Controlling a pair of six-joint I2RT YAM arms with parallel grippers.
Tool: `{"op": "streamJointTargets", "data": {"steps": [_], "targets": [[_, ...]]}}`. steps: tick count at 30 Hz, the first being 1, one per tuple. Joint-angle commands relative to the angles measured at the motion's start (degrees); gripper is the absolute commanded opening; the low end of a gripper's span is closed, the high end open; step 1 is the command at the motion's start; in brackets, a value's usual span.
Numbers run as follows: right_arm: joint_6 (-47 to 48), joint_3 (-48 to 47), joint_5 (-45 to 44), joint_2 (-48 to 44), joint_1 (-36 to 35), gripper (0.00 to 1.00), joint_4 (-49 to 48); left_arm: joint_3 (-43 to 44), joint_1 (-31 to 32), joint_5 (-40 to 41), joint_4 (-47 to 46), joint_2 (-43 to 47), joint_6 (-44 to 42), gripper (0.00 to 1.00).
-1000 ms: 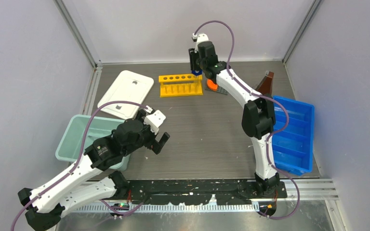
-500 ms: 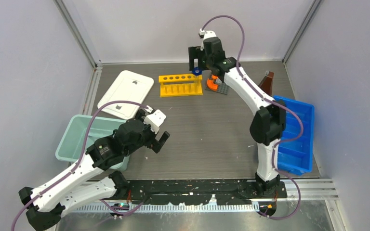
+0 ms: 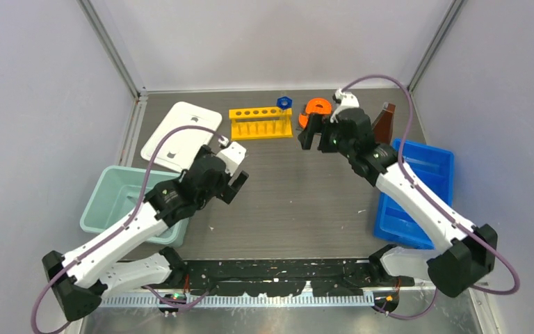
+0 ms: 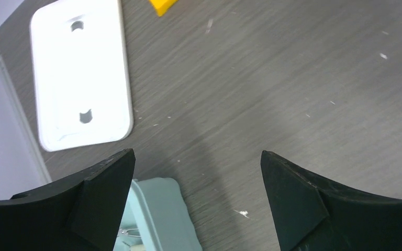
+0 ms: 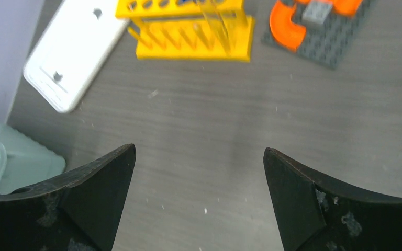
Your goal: Organize the chemistry lab equipment
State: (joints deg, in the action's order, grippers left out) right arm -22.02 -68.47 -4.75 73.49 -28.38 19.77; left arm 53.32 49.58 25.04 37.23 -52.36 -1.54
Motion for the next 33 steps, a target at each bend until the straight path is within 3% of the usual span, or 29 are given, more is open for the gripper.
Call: {"op": "streamJointTargets", "data": {"steps": [1, 5, 10, 18, 23, 27, 33], "targets": [[-3.4, 10.3, 1.4, -8.9, -0.2, 1.00, -3.4, 7.1, -6.6, 1.3, 1.2, -6.1, 1.8, 0.93], [-3.4, 20.0, 3.9, -17.5, -0.3, 1.00, -7.8, 13.6, -13.0, -2.4, 1.3, -11.6, -0.1, 0.89], [-6.5, 27.8, -0.9, -26.6, -0.2, 1.00, -10.7, 19.4, -22.0, -6.9, 0.8, -18.4, -1.5, 0.88], [-4.8, 31.8, -2.6, -29.4, -0.2, 0.99, -10.8, 19.2, -31.5, -11.4, -8.6, -29.3, -7.5, 0.84], [-5.6, 33.6, -3.0, -29.8, -0.2, 0.97, -12.8, 21.7, -39.8, -22.5, -14.0, -38.0, -6.1, 0.66], [-5.4, 33.7, -3.3, -30.0, -0.2, 0.96, -12.9, 24.6, -41.4, -27.9, -14.0, -44.4, -7.9, 0.64], [-4.9, 34.2, -4.2, -30.8, -0.2, 0.96, -12.9, 25.3, -42.0, -29.4, -14.7, -50.7, -9.3, 0.61]]}}
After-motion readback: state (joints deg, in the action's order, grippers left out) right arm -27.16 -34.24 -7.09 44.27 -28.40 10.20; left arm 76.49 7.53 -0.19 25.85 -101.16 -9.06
